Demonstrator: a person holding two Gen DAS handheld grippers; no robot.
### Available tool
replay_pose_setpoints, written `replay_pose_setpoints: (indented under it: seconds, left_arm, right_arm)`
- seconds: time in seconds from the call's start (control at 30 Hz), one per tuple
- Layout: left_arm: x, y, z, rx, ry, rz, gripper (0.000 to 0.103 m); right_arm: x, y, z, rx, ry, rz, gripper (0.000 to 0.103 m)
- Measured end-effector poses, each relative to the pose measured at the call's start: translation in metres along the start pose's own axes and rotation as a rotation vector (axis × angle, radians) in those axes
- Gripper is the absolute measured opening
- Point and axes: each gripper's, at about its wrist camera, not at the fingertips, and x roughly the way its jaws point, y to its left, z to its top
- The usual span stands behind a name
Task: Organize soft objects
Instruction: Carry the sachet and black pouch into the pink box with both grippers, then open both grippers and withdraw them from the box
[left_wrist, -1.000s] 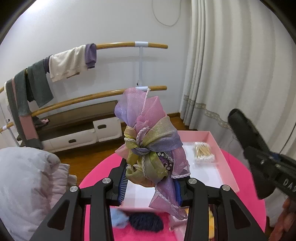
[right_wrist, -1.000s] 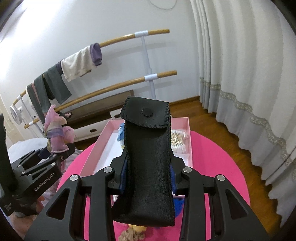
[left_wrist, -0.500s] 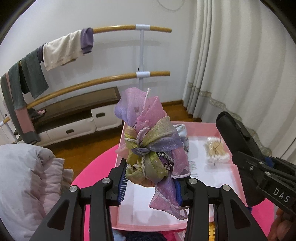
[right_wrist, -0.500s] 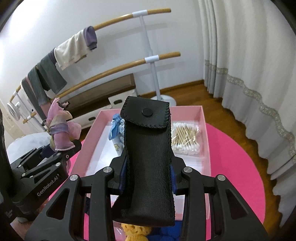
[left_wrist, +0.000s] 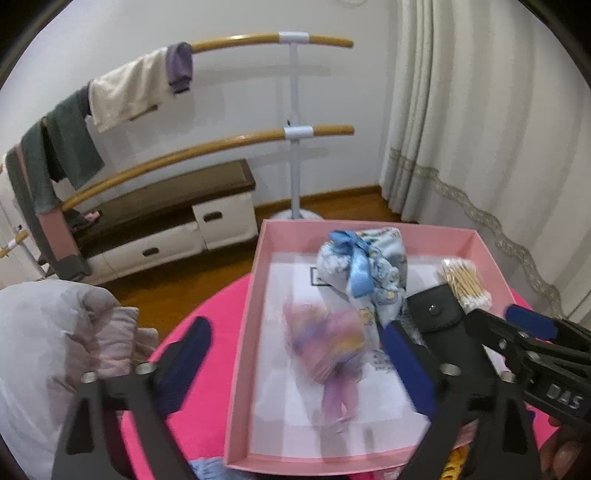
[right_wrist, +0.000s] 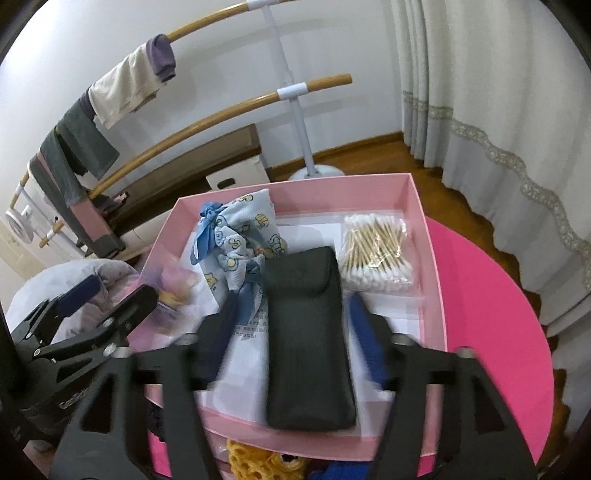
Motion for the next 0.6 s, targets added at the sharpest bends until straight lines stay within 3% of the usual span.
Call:
replay_pose_setpoints:
  seconds: [0.07,0.17,0.43,0.6]
  left_arm:
    - [-0.005,0.001,-0.001,-0.003,-0.016,0.003,0.100]
    - [-0.016,0.002,-0.004,-0.008,-0.044,0.000,0.103]
    - [-0.058,0.009,-0.012,-0.035,-0.123,0.000,0.103]
    - [-0.101,0.013,-0.046,-0.034,-0.174,0.005,0.103]
  right_arm:
    - [-0.006,0.000,0.000,0.003,-0.015,0.001,0.095]
    - [-0.017,-0.001,0.001,0.018,-0.048,-0.009,0.103]
    - [-0.064,0.007,0.002,0.028,-0.142,-0.022,0.103]
    - [-0.107,0.015,-0.009,0.007,-0.209,-0.024,0.103]
